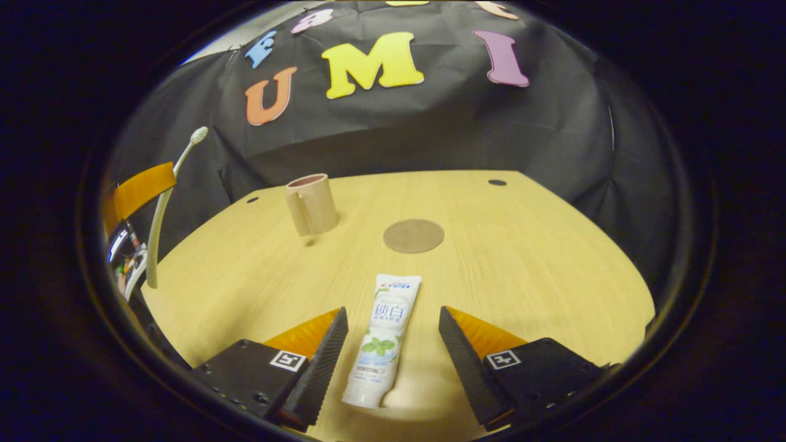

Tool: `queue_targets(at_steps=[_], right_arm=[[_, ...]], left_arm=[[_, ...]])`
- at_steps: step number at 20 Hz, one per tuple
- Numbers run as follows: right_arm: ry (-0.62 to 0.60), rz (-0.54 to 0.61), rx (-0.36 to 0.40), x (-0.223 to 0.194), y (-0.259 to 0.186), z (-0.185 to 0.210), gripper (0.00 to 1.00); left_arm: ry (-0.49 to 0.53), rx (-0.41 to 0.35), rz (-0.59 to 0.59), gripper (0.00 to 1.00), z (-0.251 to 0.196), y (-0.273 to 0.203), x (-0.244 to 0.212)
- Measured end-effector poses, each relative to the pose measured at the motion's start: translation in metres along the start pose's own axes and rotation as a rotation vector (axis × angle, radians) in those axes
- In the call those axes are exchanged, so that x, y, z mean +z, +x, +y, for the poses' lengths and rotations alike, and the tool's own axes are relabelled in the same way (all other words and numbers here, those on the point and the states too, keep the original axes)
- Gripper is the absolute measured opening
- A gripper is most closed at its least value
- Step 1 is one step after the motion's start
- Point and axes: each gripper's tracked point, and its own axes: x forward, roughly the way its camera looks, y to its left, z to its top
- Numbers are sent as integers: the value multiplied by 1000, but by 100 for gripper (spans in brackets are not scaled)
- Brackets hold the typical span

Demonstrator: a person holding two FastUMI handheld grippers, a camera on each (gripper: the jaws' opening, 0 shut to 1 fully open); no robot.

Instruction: Put the toothbrush and toothpaste on the desktop into the cup, then pick up the cup and place it on the coaster on the desktop.

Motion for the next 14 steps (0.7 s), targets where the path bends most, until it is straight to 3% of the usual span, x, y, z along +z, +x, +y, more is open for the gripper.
queue_targets(at_steps=[5, 6, 8, 9, 11, 12, 13, 14], right_arm=[[-60, 13, -48, -7, 3, 0, 73], [-58, 17, -39, -7, 4, 1, 72], [-51, 24, -12, -8, 7, 7, 63], [-45, 24, -11, -9, 7, 4, 51], [-36, 31, -3, -12, 6, 0, 39], [-37, 32, 2, -11, 6, -1, 38], [-45, 31, 6, -10, 5, 1, 31], [-63, 26, 16, -8, 4, 2, 32]], left_arm=[[2, 4, 7, 8, 0, 1, -3], [0, 6, 10, 9, 0, 2, -4], [-12, -4, 21, 9, -3, 3, -8], [-17, -7, 28, 8, -4, 4, -10], [-25, -7, 37, 9, -3, 6, -13], [-24, -1, 37, 9, -2, 7, -13], [-20, 7, 37, 9, 0, 10, -14], [-16, 15, 37, 9, 3, 11, -15]])
